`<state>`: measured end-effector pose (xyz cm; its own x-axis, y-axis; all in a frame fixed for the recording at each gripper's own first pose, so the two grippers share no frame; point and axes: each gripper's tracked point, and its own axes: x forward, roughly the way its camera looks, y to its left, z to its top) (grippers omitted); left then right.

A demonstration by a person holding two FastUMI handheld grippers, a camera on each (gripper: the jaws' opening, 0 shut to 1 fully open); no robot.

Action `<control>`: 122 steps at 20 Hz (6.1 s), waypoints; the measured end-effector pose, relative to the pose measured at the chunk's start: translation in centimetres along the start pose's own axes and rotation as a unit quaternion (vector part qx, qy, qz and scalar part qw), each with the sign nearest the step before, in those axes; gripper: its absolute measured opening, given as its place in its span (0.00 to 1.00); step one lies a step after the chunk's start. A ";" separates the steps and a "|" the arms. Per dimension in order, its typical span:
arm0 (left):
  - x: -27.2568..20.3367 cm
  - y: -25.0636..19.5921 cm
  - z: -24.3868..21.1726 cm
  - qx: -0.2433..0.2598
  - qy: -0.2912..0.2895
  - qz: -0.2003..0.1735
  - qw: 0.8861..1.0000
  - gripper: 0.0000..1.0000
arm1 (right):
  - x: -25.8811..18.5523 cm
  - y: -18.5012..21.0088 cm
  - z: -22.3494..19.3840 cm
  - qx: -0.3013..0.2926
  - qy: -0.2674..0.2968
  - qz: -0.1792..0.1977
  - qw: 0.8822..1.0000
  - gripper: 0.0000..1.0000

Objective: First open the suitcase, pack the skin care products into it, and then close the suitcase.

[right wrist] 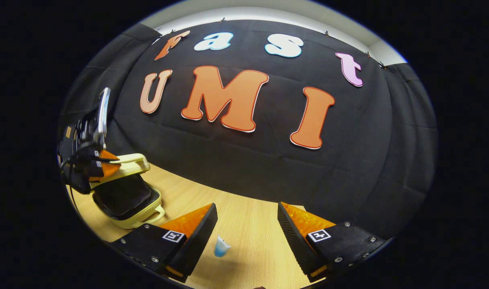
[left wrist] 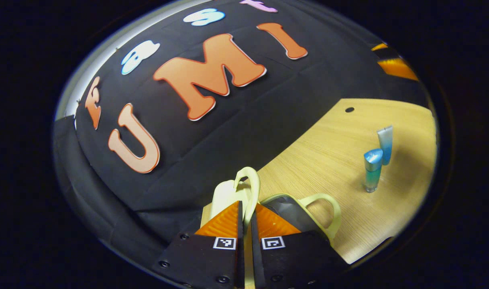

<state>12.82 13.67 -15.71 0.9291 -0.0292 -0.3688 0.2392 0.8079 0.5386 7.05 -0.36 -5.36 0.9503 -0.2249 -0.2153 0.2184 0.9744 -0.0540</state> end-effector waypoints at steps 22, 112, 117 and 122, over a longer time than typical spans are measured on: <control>1.8 27.9 -20.9 -0.116 0.091 0.160 0.976 0.14 | 2.1 7.6 2.1 0.032 0.024 -0.011 0.999 0.96; 5.9 -8.0 -4.1 -0.278 0.077 -0.142 0.947 0.44 | 5.6 15.6 -15.9 0.099 0.259 0.226 0.934 0.43; 5.4 -3.3 -9.6 -0.292 0.119 -0.134 0.939 0.44 | 5.0 21.4 -12.7 0.092 0.251 0.245 0.932 0.43; 6.3 -1.5 -14.4 -0.288 0.167 -0.163 0.929 0.45 | 4.7 26.9 -10.7 0.097 0.257 0.257 0.926 0.43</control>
<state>14.24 20.75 -29.82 0.6720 -0.2204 -0.7070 0.2113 0.9721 -0.1021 15.06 24.78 -18.29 0.7195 0.3461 -0.6021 -0.1514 0.9243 0.3504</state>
